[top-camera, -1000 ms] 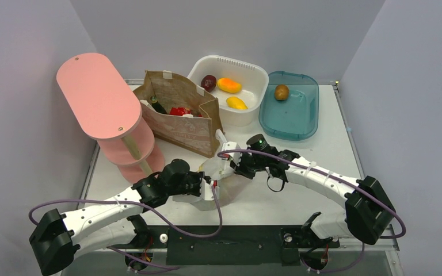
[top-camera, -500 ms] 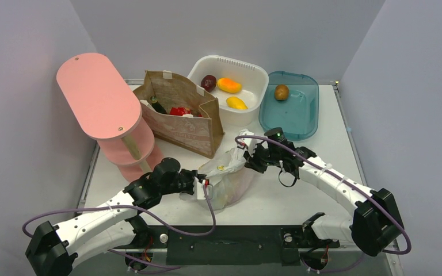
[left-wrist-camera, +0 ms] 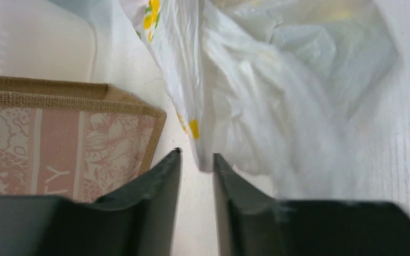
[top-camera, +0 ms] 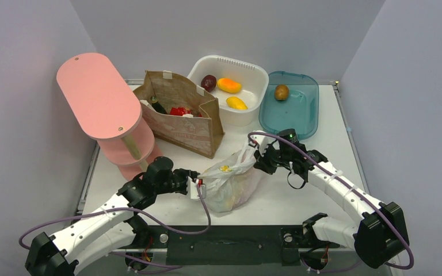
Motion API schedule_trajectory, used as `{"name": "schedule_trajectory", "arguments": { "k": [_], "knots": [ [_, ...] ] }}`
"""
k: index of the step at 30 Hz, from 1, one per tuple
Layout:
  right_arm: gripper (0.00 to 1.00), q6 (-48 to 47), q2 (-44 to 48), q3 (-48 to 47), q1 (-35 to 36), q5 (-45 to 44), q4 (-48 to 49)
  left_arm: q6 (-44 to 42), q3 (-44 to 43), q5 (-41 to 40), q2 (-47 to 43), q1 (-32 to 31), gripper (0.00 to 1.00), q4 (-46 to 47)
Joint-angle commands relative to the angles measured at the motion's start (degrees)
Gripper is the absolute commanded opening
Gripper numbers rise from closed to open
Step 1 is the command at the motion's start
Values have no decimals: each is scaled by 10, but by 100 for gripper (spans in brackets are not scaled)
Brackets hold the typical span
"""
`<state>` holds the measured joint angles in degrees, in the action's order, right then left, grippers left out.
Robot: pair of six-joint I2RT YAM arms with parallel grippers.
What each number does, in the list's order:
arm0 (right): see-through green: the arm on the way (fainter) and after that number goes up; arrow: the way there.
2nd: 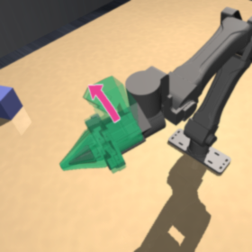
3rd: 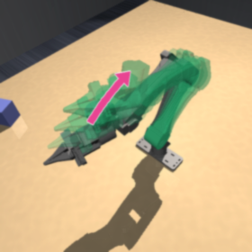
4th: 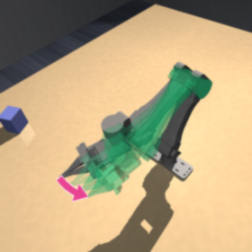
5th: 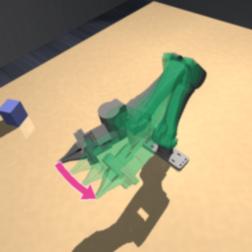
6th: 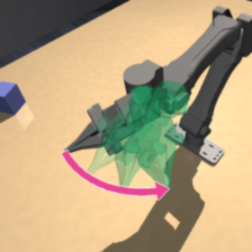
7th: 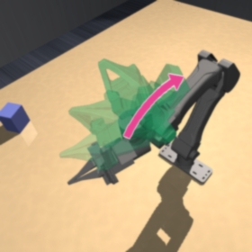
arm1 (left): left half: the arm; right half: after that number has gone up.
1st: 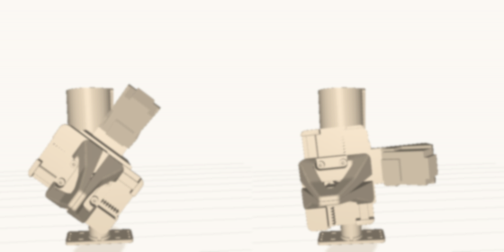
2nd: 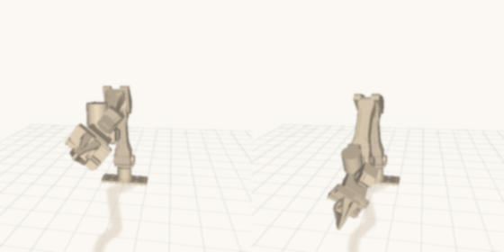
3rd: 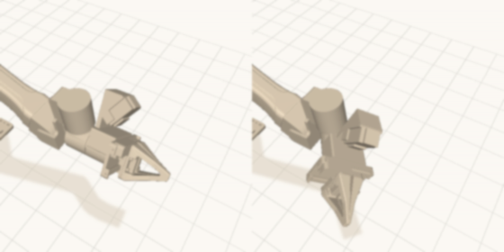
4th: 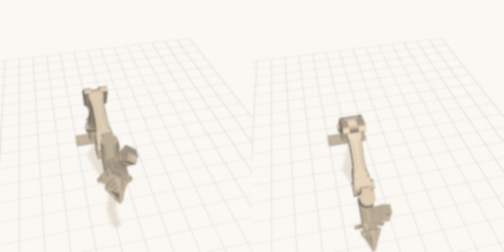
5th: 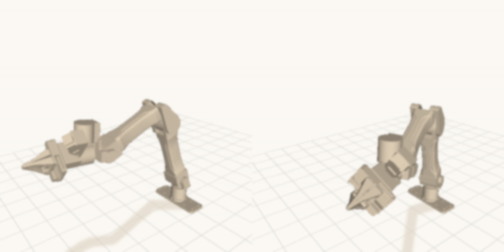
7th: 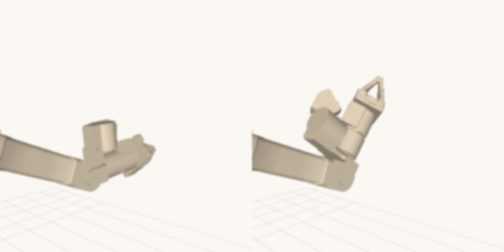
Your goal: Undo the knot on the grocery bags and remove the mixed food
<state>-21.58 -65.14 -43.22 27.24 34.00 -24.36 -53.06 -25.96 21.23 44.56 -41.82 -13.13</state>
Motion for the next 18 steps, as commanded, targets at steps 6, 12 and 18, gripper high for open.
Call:
{"name": "schedule_trajectory", "arguments": {
  "k": [6,12,18],
  "knots": [
    [0,56,19,14,38,-47,41,82,-128,-62,94,-72,41,8],
    [0,64,20,11,40,-41,49,85,-131,-61,139,-121,45,61],
    [0,62,20,8,38,-38,51,79,-124,-85,208,-129,43,117]
  ]
}}
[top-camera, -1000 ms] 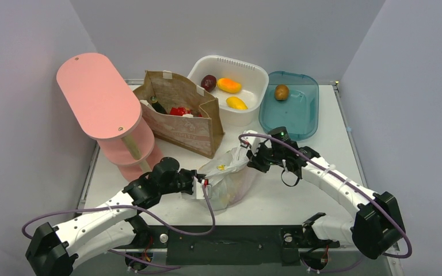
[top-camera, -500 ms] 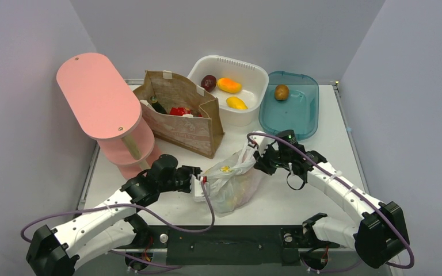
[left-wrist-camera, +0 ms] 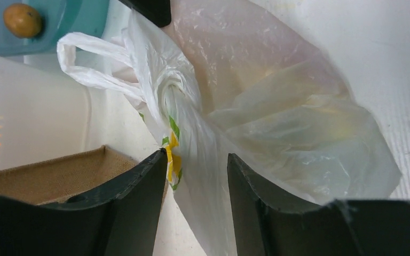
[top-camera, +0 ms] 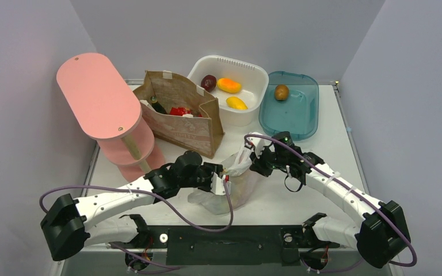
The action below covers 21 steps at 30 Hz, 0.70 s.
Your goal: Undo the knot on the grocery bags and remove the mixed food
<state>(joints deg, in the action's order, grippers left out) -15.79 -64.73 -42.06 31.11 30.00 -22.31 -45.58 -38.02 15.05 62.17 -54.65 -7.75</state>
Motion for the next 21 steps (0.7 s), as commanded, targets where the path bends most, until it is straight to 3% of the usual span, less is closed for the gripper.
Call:
{"name": "schedule_trajectory", "arguments": {
  "k": [1,3,6,7,16,21],
  "knots": [
    [0,2,17,-3,-1,4,29,2,-1,-30,44,0,42,78],
    [0,-2,18,-3,-3,2,23,0,0,-51,55,3,30,93],
    [0,-13,21,-4,-12,-1,1,4,-2,-59,45,12,3,81],
    [0,-20,21,-3,-15,-4,-4,6,1,-57,31,18,0,68],
    [0,-90,17,-16,-86,-3,-87,-55,73,25,-109,95,0,-89],
    [0,-140,28,-15,-126,0,-127,-84,96,40,-150,134,0,-118]
  ]
}}
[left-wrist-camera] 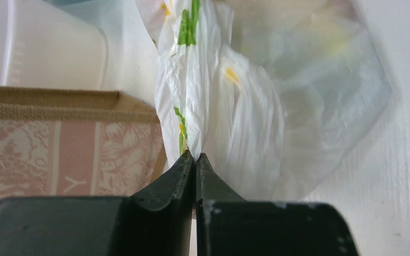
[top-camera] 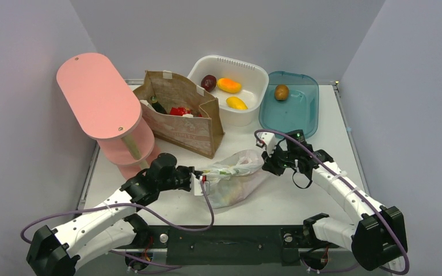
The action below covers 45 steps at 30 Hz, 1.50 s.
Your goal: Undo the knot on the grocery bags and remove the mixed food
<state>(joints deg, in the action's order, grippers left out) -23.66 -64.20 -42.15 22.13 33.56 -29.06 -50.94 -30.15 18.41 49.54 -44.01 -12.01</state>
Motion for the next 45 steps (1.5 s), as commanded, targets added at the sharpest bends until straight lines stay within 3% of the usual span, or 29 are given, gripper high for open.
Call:
{"name": "schedule_trajectory", "arguments": {
  "k": [1,4,5,6,7,9,11,15,20,28,32,36,39,45],
  "knots": [
    [0,-68,24,-14,-37,-31,-63,-30,17,10,-27,28,0,-72],
    [1,-64,33,-23,-34,-7,-71,-15,2,23,-22,25,3,-60],
    [17,-57,34,-28,-30,9,-74,-7,-5,22,-13,14,13,-49],
    [27,-52,35,-40,-20,15,-78,10,-23,17,-8,6,28,-44],
    [45,-36,35,-46,-15,26,-78,17,-33,15,3,-10,33,-37],
    [65,-9,39,-62,3,37,-72,34,-65,12,22,-36,39,-29],
    [71,20,42,-72,26,39,-54,48,-88,11,41,-63,40,-18],
    [73,60,20,-84,67,44,-13,54,-110,11,84,-97,40,-3],
    [73,34,-23,-95,91,60,7,31,-107,9,125,-100,40,21],
    [73,-39,-30,-116,113,59,-69,22,-74,1,132,-94,37,52],
    [73,-65,18,-109,133,29,-105,47,-54,-10,123,-93,25,79],
    [73,-50,27,-85,179,-21,-67,89,-54,-14,119,-88,7,92],
    [70,-39,8,-63,184,-51,0,112,-56,-8,111,-88,3,87],
    [57,-105,-58,-88,186,-77,-17,109,-49,-18,102,-87,0,94]
  ]
}}
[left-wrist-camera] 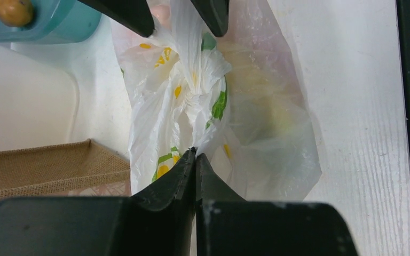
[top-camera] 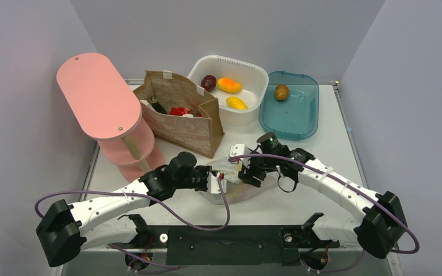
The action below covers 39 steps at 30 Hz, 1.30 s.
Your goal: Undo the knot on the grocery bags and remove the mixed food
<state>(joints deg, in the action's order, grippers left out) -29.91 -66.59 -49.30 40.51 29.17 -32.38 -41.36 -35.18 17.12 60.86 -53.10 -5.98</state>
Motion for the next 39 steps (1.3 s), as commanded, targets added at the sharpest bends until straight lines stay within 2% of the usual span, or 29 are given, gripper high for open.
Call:
{"name": "schedule_trajectory", "arguments": {
  "k": [1,4,6,10,16,18,25,27,28,30,35,39],
  "knots": [
    [48,-48,-42,-20,3,-36,13,10,-2,-7,-8,6,0,34],
    [26,-58,-43,-20,1,-54,4,6,-16,5,-5,20,0,14],
    [1,-58,-35,-21,-7,-58,1,6,-26,15,-9,34,0,-2],
    [0,-52,-11,-42,-57,-39,-22,0,-30,41,-38,84,0,-52],
    [0,-61,21,-53,-199,12,-63,-60,11,80,-117,170,0,-156],
    [0,-56,21,-56,-224,33,-70,-74,19,95,-138,187,0,-178],
    [0,3,20,-67,-229,120,-51,-10,-23,114,-129,188,0,-172],
    [0,12,30,-65,-230,130,-39,16,-54,118,-112,186,19,-163],
    [0,13,36,-64,-230,131,-33,33,-73,121,-102,185,33,-158],
    [0,14,43,-64,-229,135,-31,55,-98,114,-89,168,38,-138],
    [0,8,46,-66,-218,133,-34,70,-137,70,-34,79,43,-87],
    [0,7,52,-65,-207,129,-34,86,-164,36,16,35,46,-50]
  ]
}}
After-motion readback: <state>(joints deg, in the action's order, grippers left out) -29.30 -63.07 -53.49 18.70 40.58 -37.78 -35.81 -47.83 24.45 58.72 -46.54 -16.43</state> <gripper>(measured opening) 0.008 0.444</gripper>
